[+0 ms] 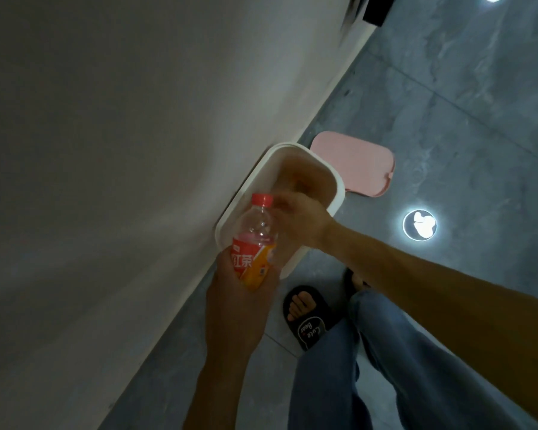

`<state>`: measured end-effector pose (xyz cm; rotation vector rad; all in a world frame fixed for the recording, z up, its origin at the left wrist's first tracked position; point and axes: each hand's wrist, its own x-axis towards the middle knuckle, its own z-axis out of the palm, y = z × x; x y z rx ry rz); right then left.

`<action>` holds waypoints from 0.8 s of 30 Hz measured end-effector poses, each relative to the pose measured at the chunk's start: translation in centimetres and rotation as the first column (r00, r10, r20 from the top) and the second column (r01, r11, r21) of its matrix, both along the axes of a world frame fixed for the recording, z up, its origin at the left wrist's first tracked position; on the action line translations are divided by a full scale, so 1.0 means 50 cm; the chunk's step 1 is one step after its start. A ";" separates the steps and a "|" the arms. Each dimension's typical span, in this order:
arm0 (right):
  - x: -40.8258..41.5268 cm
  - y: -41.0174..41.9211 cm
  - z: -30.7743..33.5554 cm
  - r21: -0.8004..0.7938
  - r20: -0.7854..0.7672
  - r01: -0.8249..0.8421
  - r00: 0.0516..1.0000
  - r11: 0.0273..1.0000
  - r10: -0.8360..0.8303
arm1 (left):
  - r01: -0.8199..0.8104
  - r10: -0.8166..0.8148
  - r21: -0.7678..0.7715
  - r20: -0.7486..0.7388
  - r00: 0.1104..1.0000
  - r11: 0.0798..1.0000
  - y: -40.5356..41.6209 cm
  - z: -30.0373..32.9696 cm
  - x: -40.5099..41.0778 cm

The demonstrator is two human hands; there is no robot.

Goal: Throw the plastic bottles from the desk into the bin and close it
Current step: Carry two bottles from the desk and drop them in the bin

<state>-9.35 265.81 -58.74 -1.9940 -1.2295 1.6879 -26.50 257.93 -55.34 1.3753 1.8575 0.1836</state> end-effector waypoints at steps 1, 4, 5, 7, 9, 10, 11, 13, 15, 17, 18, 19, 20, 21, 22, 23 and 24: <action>0.014 -0.024 0.014 0.086 0.070 -0.123 0.991 0.989 0.117 | 0.016 -0.016 -0.001 0.004 1.000 1.000 0.013 0.010 0.004; 0.055 -0.092 0.038 0.335 0.331 -0.411 0.894 0.848 0.303 | 0.089 -0.090 0.010 0.031 0.995 0.996 0.057 0.019 0.025; 0.064 -0.107 0.035 0.346 0.416 -0.491 0.844 0.799 0.338 | 0.132 -0.132 0.012 0.035 0.991 0.991 0.071 0.014 0.036; 0.082 -0.134 0.022 0.267 0.513 -0.633 0.731 0.726 0.449 | 0.208 -0.209 0.023 0.041 0.977 0.978 0.095 -0.011 0.056; 0.098 -0.152 -0.002 0.200 0.548 -0.703 0.658 0.682 0.517 | 0.274 -0.275 0.042 0.024 0.961 0.961 0.117 -0.054 0.072; 0.102 -0.157 -0.014 0.196 0.570 -0.724 0.633 0.661 0.524 | 0.303 -0.303 0.035 -0.004 0.953 0.952 0.126 -0.080 0.078; 0.105 -0.161 -0.024 0.204 0.591 -0.737 0.618 0.645 0.519 | 0.330 -0.329 0.013 -0.038 0.943 0.944 0.133 -0.107 0.085; 0.107 -0.161 -0.043 0.231 0.605 -0.731 0.625 0.642 0.493 | 0.378 -0.377 -0.014 -0.113 0.919 0.926 0.138 -0.163 0.096; 0.106 -0.156 -0.060 0.233 0.618 -0.738 0.615 0.633 0.490 | 0.409 -0.401 0.000 -0.202 0.894 0.912 0.135 -0.211 0.104; 0.107 -0.157 -0.080 0.259 0.646 -0.746 0.606 0.614 0.464 | 0.413 -0.394 0.014 -0.268 0.879 0.911 0.134 -0.251 0.109; 0.108 -0.159 -0.087 0.276 0.654 -0.745 0.609 0.607 0.449 | 0.415 -0.392 0.016 -0.296 0.871 0.910 0.134 -0.268 0.110; 0.109 -0.159 -0.093 0.293 0.663 -0.746 0.609 0.598 0.435 | 0.420 -0.393 0.016 -0.322 0.861 0.907 0.136 -0.283 0.111; 0.110 -0.161 -0.099 0.312 0.673 -0.747 0.610 0.587 0.419 | 0.427 -0.395 0.015 -0.348 0.850 0.904 0.138 -0.297 0.113; 0.111 -0.164 -0.105 0.334 0.680 -0.745 0.615 0.577 0.400 | 0.435 -0.398 0.015 -0.376 0.837 0.900 0.141 -0.309 0.115; 0.112 -0.166 -0.109 0.353 0.686 -0.741 0.620 0.572 0.381 | 0.443 -0.398 0.017 -0.408 0.822 0.896 0.143 -0.319 0.118; 0.113 -0.167 -0.112 0.372 0.687 -0.734 0.629 0.568 0.363 | 0.447 -0.393 0.022 -0.438 0.808 0.894 0.145 -0.325 0.122; 0.114 -0.168 -0.113 0.388 0.687 -0.728 0.637 0.565 0.349 | 0.443 -0.382 0.030 -0.458 0.803 0.896 0.146 -0.329 0.126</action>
